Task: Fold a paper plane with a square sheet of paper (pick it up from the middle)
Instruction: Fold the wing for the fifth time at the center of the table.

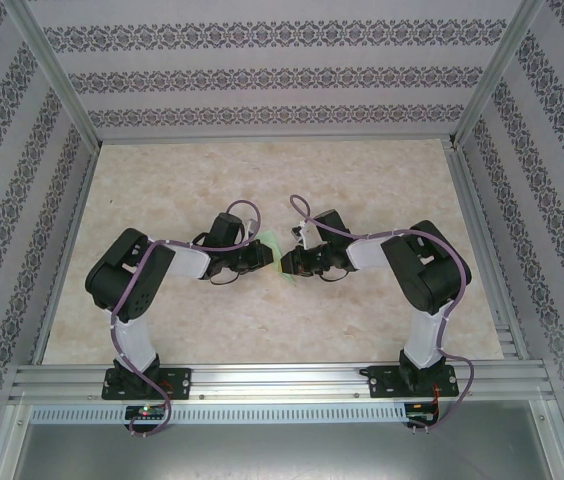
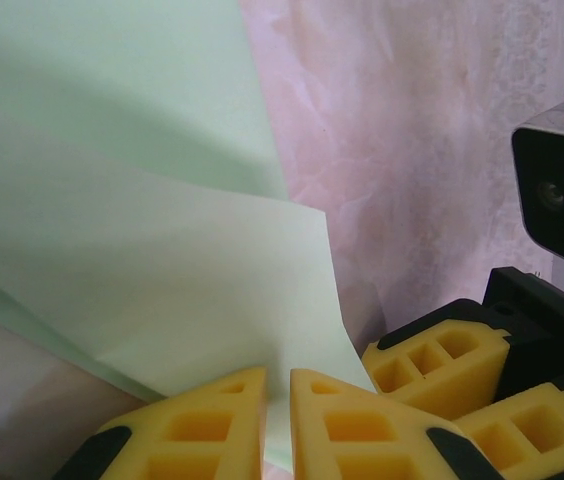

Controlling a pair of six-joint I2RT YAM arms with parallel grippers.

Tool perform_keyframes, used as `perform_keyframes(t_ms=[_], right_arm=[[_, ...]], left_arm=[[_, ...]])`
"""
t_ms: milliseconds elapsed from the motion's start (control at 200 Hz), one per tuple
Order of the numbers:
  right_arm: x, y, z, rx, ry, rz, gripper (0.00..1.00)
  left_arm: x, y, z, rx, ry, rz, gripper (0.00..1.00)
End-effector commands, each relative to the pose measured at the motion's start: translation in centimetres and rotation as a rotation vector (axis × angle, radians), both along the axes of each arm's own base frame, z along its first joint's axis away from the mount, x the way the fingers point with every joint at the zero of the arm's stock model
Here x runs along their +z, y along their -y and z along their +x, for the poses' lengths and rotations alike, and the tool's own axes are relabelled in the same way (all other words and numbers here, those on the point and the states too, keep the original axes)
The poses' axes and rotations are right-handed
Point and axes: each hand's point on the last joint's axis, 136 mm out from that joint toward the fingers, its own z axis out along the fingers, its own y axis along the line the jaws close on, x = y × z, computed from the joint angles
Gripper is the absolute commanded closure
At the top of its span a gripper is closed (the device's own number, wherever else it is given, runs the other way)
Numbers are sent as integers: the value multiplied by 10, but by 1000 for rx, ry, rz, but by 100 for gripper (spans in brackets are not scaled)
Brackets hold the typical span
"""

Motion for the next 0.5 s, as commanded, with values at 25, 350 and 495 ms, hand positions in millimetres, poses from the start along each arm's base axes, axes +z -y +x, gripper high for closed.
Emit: perform_keyframes(t_ms=[25, 350, 495], right_arm=[[-3, 2, -1, -15, -18, -29, 78], [11, 7, -12, -37, -87, -38, 75], [14, 9, -11, -47, -80, -52, 76]], left_arm=[[-15, 0, -4, 2, -44, 38, 85], [-23, -4, -9, 3, -64, 61, 85], [-24, -4, -10, 2, -66, 64, 85]])
